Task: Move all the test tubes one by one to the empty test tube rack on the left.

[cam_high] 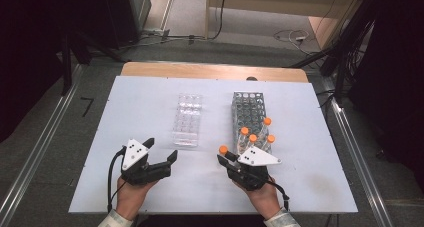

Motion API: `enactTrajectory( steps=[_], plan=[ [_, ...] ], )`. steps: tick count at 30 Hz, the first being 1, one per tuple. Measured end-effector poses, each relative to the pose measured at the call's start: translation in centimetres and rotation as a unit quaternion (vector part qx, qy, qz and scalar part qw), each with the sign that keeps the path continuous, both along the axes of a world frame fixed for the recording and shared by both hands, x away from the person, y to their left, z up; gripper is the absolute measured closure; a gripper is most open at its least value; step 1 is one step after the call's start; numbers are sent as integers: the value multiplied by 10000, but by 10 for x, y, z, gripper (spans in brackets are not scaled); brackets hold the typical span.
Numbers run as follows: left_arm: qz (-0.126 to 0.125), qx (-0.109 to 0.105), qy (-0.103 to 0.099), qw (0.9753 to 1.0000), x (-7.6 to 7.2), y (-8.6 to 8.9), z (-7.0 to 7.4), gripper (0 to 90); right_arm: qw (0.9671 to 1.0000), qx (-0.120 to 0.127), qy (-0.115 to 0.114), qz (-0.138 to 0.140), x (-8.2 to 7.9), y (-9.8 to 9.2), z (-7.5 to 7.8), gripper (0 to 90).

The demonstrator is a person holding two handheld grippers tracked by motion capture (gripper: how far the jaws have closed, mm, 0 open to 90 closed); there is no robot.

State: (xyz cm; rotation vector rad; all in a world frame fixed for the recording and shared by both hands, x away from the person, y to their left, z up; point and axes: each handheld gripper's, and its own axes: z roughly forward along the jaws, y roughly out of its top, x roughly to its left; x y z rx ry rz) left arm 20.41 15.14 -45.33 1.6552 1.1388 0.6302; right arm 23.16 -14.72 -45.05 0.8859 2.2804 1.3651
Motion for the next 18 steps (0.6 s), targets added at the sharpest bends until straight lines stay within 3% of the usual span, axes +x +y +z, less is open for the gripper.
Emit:
enactTrajectory(
  steps=[8,14,18],
  plan=[
    [-421,-45,8,9991,3,-17,4,212,9999,-98,39,80,7,15,-7,721],
    [-962,-134,21,9953,4,-34,6,289,9997,-155,53,161,9,25,-10,721],
    [-1152,-197,17,9931,5,-40,8,361,9995,-178,51,239,8,29,-11,720]
  ],
)
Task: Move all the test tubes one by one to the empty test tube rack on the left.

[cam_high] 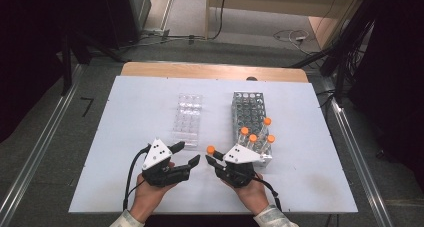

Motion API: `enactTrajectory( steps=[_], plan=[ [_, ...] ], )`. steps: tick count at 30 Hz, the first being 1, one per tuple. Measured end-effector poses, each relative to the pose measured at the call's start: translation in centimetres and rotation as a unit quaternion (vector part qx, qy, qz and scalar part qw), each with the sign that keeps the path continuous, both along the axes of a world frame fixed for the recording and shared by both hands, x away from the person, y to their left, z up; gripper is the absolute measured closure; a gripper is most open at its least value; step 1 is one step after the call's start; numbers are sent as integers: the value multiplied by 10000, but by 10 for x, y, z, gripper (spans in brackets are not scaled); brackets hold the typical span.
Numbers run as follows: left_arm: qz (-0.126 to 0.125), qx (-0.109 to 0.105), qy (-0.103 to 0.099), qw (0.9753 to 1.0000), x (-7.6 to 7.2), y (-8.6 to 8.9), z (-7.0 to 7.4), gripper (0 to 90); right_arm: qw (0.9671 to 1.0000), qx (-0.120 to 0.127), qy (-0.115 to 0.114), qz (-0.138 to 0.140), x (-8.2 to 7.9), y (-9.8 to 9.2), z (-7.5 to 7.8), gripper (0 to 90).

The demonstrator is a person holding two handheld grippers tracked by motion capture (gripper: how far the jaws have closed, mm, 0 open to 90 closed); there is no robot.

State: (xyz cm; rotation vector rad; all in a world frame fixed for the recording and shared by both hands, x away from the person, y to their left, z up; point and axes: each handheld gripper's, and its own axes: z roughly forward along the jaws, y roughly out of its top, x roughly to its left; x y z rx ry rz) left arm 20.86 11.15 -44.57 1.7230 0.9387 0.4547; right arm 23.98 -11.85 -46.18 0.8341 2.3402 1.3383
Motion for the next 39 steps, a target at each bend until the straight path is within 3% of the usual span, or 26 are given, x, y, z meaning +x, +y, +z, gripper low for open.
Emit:
enactTrajectory(
  steps=[6,13,22,29,31,32,34,39],
  plan=[
    [-345,-69,-52,9994,0,-11,4,482,10000,13,36,75,-3,5,0,720],
    [-544,-30,-27,9985,3,-23,4,550,9998,38,-16,171,-6,7,2,721],
    [-583,41,-26,9983,7,-26,2,676,9997,54,-46,231,-8,9,3,720],
    [-560,-9,-30,9984,8,-25,2,695,9997,65,-35,225,-9,8,4,717],
    [-510,-33,-47,9987,8,-24,3,700,9995,69,17,307,-8,7,4,604],
    [-510,-33,-47,9987,8,-24,3,700,9995,69,17,307,-8,7,4,604],
    [-442,-80,-59,9990,8,-20,4,701,9994,26,62,329,-7,5,4,474],
    [-277,-310,36,9991,13,-7,7,702,9995,132,137,270,-7,-3,6,428]
  ],
)
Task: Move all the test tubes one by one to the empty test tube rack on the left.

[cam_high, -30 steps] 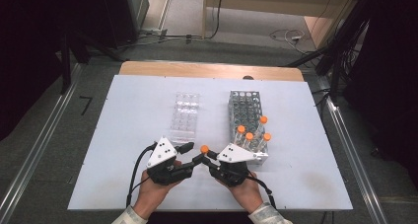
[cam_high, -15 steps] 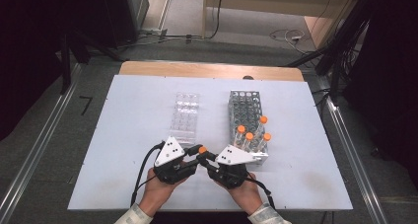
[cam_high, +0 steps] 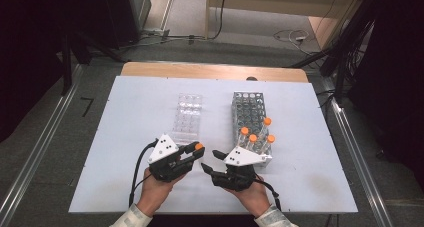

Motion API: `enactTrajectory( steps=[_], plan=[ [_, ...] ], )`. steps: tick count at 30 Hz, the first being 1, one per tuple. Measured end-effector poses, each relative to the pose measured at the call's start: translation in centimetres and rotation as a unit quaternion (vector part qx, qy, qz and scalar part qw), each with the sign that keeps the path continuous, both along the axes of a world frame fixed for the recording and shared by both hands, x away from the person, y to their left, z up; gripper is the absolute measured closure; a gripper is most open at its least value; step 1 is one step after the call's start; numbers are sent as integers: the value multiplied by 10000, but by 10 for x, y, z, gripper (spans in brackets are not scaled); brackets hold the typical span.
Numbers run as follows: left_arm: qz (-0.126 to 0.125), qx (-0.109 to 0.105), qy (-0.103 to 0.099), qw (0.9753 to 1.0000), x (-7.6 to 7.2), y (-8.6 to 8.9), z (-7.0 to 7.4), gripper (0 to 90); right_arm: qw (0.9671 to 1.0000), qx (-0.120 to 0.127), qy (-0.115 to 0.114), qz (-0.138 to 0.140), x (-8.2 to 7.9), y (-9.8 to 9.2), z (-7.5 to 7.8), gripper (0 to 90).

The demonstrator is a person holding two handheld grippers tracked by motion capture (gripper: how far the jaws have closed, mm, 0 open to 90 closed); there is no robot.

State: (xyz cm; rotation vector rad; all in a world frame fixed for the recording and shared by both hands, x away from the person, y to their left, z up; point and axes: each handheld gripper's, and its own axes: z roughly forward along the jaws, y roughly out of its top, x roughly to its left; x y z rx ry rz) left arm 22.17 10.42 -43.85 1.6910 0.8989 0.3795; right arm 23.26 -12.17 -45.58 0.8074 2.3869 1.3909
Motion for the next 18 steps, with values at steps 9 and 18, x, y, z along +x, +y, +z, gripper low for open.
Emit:
enactTrajectory(
  steps=[9,18],
  plan=[
    [232,-221,5,9995,6,15,7,703,10000,50,15,-62,-9,-21,4,362],
    [301,-230,-10,9993,11,16,12,703,9998,19,24,-175,-21,-48,5,343]
  ],
)
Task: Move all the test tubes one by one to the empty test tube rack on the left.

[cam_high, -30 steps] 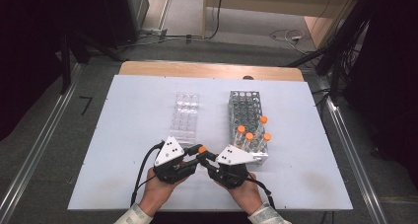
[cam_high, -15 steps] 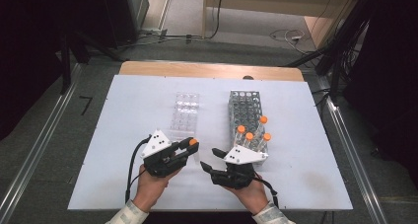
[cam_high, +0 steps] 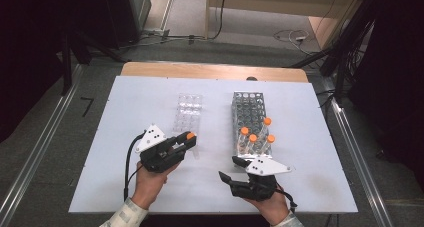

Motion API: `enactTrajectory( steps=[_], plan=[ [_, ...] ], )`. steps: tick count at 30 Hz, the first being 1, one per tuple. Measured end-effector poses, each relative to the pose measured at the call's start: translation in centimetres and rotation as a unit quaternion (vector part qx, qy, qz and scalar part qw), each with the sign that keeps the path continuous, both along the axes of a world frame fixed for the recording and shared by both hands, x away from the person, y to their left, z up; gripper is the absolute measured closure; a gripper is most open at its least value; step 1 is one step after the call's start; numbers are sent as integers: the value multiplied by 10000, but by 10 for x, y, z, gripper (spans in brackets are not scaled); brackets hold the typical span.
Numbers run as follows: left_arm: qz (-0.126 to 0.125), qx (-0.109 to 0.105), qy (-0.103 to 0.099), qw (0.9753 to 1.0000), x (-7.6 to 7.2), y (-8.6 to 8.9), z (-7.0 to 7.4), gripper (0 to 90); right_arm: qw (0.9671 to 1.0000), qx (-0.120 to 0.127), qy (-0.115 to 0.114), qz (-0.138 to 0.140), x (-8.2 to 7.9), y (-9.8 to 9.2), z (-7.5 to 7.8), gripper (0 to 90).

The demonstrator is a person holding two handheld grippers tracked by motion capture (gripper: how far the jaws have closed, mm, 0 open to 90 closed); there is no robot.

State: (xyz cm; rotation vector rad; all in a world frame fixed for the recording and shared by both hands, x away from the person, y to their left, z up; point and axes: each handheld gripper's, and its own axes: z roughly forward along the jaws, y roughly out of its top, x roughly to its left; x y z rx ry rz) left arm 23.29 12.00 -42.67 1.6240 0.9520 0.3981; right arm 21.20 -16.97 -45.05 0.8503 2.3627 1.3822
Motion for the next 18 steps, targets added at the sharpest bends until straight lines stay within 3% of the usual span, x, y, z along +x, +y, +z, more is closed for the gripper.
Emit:
enactTrajectory(
  steps=[13,18],
  plan=[
    [118,37,-16,9999,12,-1,5,703,9995,-71,42,-309,-9,-38,-4,339],
    [79,-94,9,9999,16,-1,10,703,9991,-50,63,-412,-10,-48,-5,341]
  ],
)
